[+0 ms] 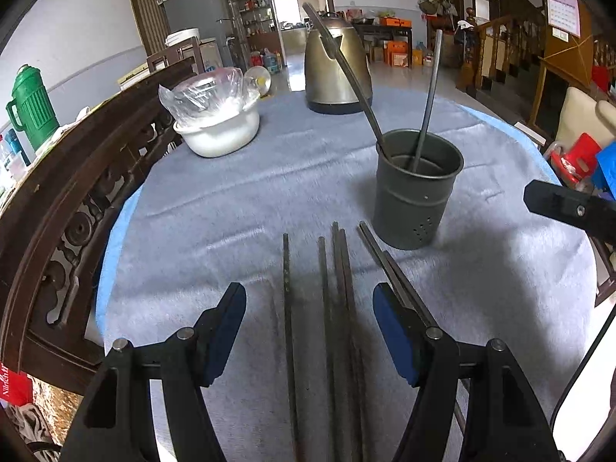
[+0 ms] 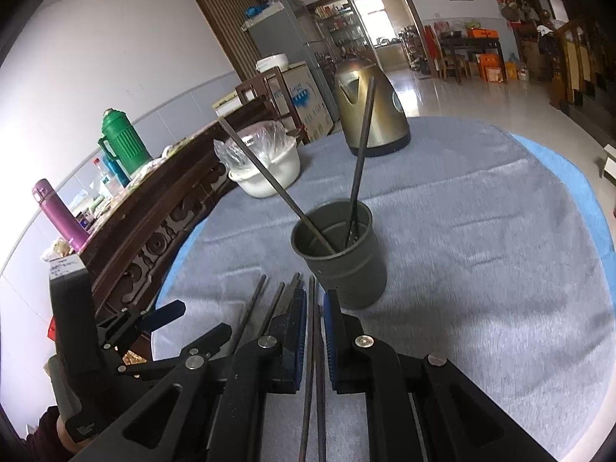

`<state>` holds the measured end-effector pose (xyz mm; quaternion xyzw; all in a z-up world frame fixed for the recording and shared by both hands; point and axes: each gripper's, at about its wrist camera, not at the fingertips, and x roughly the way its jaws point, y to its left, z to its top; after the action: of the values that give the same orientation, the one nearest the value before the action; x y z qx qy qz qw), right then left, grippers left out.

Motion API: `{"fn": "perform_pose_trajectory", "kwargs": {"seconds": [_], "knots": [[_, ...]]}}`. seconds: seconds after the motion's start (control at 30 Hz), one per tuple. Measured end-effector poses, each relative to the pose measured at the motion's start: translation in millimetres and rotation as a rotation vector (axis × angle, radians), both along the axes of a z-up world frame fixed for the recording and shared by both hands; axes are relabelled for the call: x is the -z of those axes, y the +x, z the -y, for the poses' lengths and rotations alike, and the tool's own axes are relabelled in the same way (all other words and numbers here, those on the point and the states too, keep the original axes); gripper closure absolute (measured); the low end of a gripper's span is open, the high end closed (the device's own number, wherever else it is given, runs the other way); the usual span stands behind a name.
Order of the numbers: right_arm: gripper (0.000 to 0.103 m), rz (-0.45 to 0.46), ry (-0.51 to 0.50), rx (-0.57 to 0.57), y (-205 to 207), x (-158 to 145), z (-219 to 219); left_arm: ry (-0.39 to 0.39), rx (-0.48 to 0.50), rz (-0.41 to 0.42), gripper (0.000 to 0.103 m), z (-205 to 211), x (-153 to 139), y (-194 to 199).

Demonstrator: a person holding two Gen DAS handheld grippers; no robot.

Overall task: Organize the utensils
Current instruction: 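Move both open grippers back down to the remaining dark chopsticks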

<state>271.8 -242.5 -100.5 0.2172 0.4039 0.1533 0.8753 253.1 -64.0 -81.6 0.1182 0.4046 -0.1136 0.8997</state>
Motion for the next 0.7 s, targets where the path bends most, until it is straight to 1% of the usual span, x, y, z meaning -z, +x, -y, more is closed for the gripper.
{"fn": "perform_pose_trajectory", "kwargs": {"seconds": [0.7], "knots": [[0.092, -0.064, -0.011, -0.04, 6, 15, -20, -0.015, -0.016, -0.046, 0.034, -12, 15, 4]]}}
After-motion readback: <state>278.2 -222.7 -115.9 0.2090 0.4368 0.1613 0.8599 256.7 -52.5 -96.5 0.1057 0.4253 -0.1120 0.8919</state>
